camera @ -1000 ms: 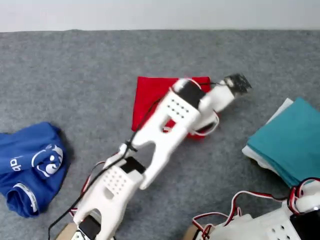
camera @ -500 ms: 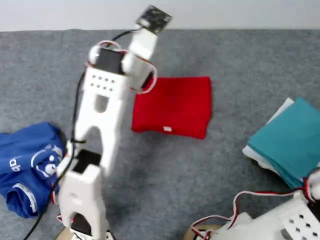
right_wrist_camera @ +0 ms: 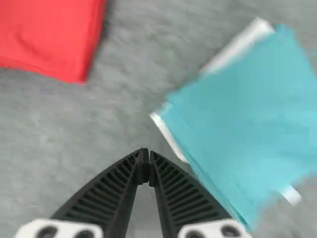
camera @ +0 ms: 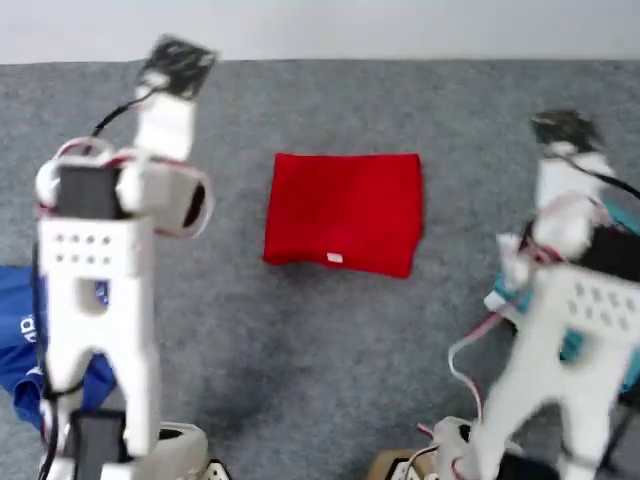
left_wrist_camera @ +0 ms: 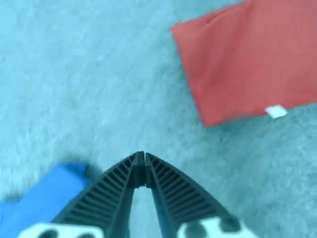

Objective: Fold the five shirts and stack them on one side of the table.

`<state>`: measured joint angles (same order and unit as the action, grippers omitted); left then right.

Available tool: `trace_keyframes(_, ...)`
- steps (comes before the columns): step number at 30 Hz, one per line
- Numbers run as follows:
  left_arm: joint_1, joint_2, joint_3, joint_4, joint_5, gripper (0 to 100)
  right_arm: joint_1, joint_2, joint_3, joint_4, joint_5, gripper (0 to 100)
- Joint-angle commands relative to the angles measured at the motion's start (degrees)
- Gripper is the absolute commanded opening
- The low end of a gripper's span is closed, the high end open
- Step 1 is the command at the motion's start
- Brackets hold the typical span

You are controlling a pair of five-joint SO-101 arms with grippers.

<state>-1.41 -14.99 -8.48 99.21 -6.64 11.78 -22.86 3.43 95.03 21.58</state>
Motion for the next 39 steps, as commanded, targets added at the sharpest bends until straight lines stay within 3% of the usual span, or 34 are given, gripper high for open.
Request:
trace_keyframes(1, -2.0, -6.9, 7.5, 1.3, 0.4, 1, -7.8, 8.3, -6.1, -5.2, -6.3, 1.3)
trace_keyframes(7, -9.8, -14.3, 14.9, 1.3, -1.0, 1, -15.2, 22.7, -14.6, -14.5, -10.5, 8.1)
trace_keyframes(10, -16.3, -16.8, 18.2, 1.3, -4.7, 1, -15.7, 29.4, -20.0, -19.2, -13.1, 12.4)
trace_keyframes(18, -30.2, -18.1, 23.2, 1.2, -11.3, 1, -15.8, 43.9, -33.1, -21.9, -13.9, 12.6)
trace_keyframes(30, -31.7, -18.1, 27.4, -0.4, -12.4, 1, -18.9, 61.1, -46.6, -25.8, -13.7, 12.5)
trace_keyframes(39, -31.8, -18.0, 27.4, -0.5, -12.4, 1, -18.7, 64.0, -48.2, -25.6, -13.7, 12.5)
